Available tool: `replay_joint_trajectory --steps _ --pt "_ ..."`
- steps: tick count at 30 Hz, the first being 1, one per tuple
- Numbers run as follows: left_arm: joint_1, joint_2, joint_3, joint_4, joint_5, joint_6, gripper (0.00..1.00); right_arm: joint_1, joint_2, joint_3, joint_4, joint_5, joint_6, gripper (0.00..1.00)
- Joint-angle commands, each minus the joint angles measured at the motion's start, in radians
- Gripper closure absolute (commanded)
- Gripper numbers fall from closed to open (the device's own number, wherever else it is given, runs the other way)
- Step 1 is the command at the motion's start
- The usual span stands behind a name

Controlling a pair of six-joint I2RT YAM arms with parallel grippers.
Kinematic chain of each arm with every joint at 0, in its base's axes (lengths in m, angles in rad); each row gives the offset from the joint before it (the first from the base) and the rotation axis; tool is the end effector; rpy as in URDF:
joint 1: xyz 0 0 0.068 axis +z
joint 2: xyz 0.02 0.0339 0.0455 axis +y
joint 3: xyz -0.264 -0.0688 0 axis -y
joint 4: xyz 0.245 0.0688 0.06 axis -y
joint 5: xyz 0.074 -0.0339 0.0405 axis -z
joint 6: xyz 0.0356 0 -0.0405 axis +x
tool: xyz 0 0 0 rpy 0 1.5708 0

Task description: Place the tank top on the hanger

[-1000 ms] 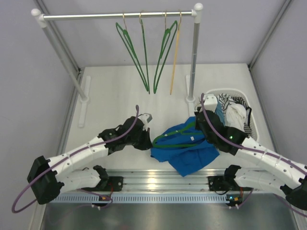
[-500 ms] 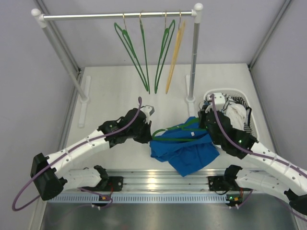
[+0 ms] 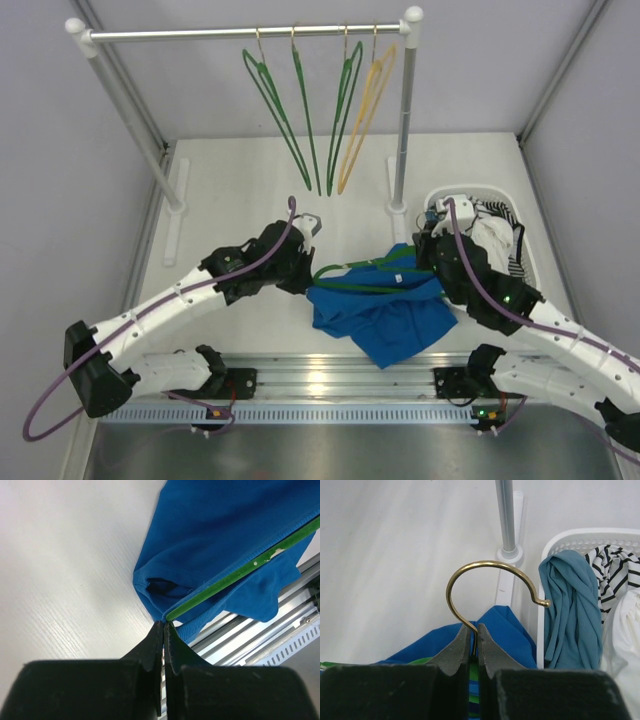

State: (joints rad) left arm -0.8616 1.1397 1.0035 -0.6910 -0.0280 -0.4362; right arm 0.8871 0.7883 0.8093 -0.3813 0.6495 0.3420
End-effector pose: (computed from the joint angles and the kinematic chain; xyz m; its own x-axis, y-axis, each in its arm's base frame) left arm 0.1536 -0.1775 0.2989 -0.7497 0.2252 -0.6223 0.4739 0.8390 -0.2673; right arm 0.1262 0.1208 0.3298 -0.2970 0.0584 -0.9531 -0.1702 0.9789 0.1130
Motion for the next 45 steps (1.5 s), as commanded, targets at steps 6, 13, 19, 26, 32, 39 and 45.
replay_joint_trajectory --steps 6,13,19,26,32,39,45 --pt "-0.001 -0.023 0.092 -0.018 -0.067 0.066 1.0 0.001 -0.017 -0.015 -0.048 -0.036 -0.067 1.0" --pt "-0.001 -0.028 0.098 0.025 0.006 0.086 1.0 0.003 -0.005 -0.009 -0.047 -0.054 -0.066 1.0" --pt "-0.023 0.032 0.155 0.067 0.103 0.083 1.0 0.006 0.08 0.077 -0.05 -0.044 -0.029 1.0" --pt "-0.093 0.1 0.23 0.093 0.062 0.033 1.0 0.018 0.103 0.103 0.004 -0.004 0.0 1.0" --pt "-0.145 0.124 0.276 0.134 -0.048 -0.053 1.0 0.049 0.106 0.136 0.036 0.018 0.025 1.0" --pt "-0.224 0.172 0.412 0.076 -0.213 -0.072 1.0 0.076 0.121 0.2 0.087 0.036 0.009 1.0" --pt "-0.237 0.169 0.494 0.022 -0.323 -0.07 1.0 0.105 0.15 0.277 0.104 0.041 -0.027 1.0"
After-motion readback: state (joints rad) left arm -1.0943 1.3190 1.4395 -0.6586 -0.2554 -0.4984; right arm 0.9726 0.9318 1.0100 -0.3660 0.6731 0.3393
